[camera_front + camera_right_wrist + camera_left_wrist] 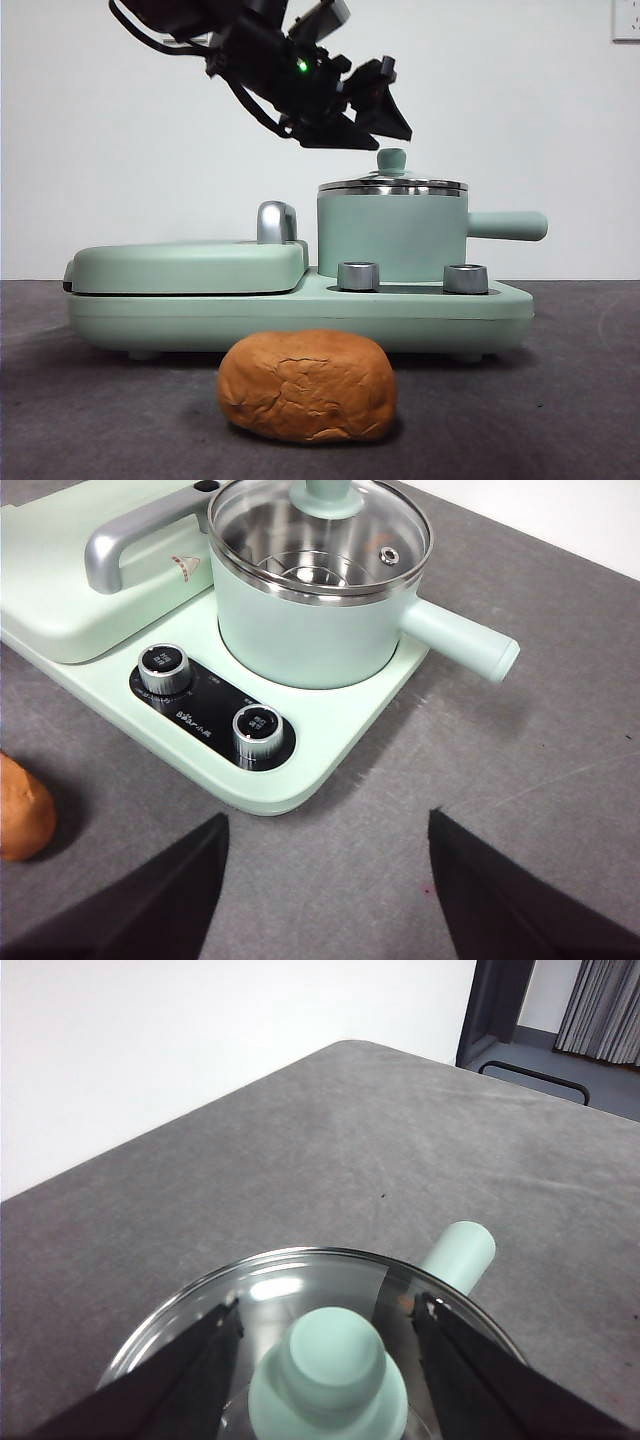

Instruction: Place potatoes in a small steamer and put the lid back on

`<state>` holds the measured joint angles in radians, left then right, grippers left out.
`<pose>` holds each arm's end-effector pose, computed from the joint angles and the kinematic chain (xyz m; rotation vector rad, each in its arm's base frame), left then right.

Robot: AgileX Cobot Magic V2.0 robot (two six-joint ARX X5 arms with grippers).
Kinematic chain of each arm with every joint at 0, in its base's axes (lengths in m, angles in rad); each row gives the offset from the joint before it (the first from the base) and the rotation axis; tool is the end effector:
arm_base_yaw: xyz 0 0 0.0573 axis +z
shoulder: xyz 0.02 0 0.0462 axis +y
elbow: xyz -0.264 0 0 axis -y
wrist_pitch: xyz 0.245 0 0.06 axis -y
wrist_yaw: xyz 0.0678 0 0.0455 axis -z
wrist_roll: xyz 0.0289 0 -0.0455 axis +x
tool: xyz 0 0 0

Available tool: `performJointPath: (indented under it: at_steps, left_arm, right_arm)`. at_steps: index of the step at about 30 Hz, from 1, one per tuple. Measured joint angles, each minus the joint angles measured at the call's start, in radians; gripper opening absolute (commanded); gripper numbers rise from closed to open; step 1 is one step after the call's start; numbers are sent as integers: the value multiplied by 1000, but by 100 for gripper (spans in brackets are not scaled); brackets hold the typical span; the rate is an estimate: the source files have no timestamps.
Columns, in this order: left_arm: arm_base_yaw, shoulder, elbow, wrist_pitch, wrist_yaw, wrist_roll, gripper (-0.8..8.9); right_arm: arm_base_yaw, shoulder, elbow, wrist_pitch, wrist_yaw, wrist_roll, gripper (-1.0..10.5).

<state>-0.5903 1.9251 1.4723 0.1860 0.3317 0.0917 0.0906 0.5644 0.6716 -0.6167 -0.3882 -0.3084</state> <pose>0.3685 -0.2582 0.2728 0.1202 0.2320 -0.9285 0.1152 0.0214 0.2845 -0.2198 0.4315 0.5419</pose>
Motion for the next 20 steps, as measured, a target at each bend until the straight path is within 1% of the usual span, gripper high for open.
performJointPath:
  at_steps: [9, 10, 11, 14, 15, 20]
  left_arm:
    - [-3, 34, 0, -18, 0, 0, 274]
    - [-3, 34, 0, -17, 0, 0, 259]
    - [-3, 34, 0, -17, 0, 0, 214]
    - [-3, 34, 0, -17, 0, 0, 43]
    - [-3, 34, 0, -17, 3, 0, 5]
    - [-3, 34, 0, -14, 3, 14, 6]
  right_arm:
    - [0, 0, 0, 0, 0, 0, 317]
    - [0, 0, 0, 0, 0, 0, 317]
    - [0, 0, 0, 0, 0, 0, 316]
    - [0, 0, 0, 0, 0, 0, 316]
    - [0, 0, 0, 0, 0, 0, 316]
    - [0, 0, 0, 0, 0, 0, 317]
